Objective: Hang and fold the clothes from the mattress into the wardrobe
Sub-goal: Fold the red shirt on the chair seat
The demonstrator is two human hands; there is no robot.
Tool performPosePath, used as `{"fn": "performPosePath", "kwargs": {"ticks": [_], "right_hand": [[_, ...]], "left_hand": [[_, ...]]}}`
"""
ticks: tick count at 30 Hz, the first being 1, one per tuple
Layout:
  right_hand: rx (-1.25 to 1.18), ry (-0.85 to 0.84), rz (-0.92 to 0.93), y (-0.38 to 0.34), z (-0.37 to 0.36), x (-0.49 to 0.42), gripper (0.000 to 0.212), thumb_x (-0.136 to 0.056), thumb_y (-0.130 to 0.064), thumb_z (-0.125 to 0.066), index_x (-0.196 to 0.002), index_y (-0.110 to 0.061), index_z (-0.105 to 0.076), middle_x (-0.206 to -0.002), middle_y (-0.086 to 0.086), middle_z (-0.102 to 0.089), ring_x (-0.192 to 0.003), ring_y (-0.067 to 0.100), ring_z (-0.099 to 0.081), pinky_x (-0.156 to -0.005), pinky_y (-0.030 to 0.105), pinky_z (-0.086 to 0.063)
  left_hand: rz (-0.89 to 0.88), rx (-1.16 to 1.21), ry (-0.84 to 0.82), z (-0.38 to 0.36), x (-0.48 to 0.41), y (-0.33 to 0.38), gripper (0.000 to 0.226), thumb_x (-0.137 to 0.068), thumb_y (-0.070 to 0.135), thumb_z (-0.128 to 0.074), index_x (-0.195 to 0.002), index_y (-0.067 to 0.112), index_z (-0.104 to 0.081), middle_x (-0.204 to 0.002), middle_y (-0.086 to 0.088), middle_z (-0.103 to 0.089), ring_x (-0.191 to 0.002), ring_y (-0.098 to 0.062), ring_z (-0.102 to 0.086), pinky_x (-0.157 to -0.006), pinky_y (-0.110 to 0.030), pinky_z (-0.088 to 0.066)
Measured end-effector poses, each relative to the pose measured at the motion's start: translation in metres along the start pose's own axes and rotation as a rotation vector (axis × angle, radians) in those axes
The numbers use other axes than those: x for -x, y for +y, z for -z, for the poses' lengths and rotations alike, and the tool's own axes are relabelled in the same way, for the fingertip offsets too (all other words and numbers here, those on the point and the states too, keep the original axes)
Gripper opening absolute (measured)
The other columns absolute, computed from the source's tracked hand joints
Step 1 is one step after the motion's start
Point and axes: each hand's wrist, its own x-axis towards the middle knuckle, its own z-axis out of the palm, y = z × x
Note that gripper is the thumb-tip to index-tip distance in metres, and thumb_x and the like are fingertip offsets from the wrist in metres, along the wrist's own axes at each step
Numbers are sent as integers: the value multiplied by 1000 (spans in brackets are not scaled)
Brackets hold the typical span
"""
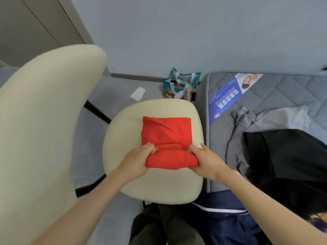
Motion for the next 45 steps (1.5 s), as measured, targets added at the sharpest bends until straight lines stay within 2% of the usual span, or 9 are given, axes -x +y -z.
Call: {"fn": "performPosePath", "kwargs": {"ticks": [4, 12, 18, 23, 28, 33, 36, 39, 45], "right_hand": [[-284, -27, -174, 8, -19, 6, 45, -70, -22, -81, -81, -28, -37, -69, -11, -55, -61, 3, -50, -60, 14, -40], [-968, 248, -462, 10, -26, -28, 40, -81, -40, -73, -108, -18, -52, -110, 4, -67, -95, 16, -67, -85, 33, -55], [-1053, 293, -447, 7, -36, -51, 33, -91, -40, -60, -118, -28, -45, -104, -15, -58, -91, -1, -58, -58, 10, -48], [-808, 465, -450, 14, -55, -66, 28, -101, -37, -39, -127, -29, -45, -95, -12, -59, -89, 13, -56, -79, 30, -45], [-543, 649, -485, 16, -78, -77, 35, -102, -33, -31, -132, -22, -46, -107, 9, -65, -98, 29, -59, -83, 40, -46], [-428, 722, -700, 12, -78, -88, 42, -100, -26, -36, -141, -38, -36, -119, 7, -46, -102, 29, -51, -80, 38, -39], [-248, 925, -520, -2, -68, -87, 57, -96, -8, -42, -144, -37, -34, -138, 8, -40, -117, 26, -40, -99, 36, -29], [-107, 738, -234, -11, -73, -90, 52, -98, -18, -37, -147, -34, -32, -153, 4, -30, -138, 23, -29, -116, 40, -20], [-61, 494, -320, 5, -96, -107, 50, -98, -42, -28, -146, -53, -16, -161, -9, 1, -148, 26, 6, -119, 49, 0]], "left_hand": [[210, 240, -28, -22, 14, -10, 31, -79, 14, -70, -82, 24, -41, -73, 6, -57, -63, -5, -51, -62, -29, -41], [531, 791, 340, -27, -18, -5, 24, -96, 33, -52, -118, 22, -56, -104, 13, -61, -91, 1, -58, -73, -12, -44], [542, 839, 353, -31, -58, -10, 46, -95, 50, -44, -135, 28, -45, -120, 14, -54, -109, -6, -51, -90, -23, -37], [473, 563, 350, -45, -73, -35, 50, -96, 45, -45, -141, 23, -40, -131, 6, -55, -119, -13, -52, -103, -34, -40], [495, 344, 487, -59, -83, -47, 40, -97, 46, -42, -124, 19, -55, -115, 1, -65, -110, -23, -58, -91, -38, -46], [594, 107, 646, -62, -90, -29, 47, -98, 39, -44, -142, 24, -37, -128, -5, -52, -114, -25, -52, -89, -37, -40], [424, -38, 766, -71, -88, -12, 51, -98, 24, -47, -146, 26, -30, -134, -7, -43, -121, -23, -44, -94, -39, -35], [325, -169, 609, -90, -85, -8, 48, -101, 29, -35, -148, 30, -28, -153, -4, -29, -142, -23, -23, -109, -43, -24], [394, -185, 446, -91, -101, -38, 54, -97, 47, -16, -149, 35, -24, -158, -4, -17, -144, -26, -21, -112, -49, -28]]}}
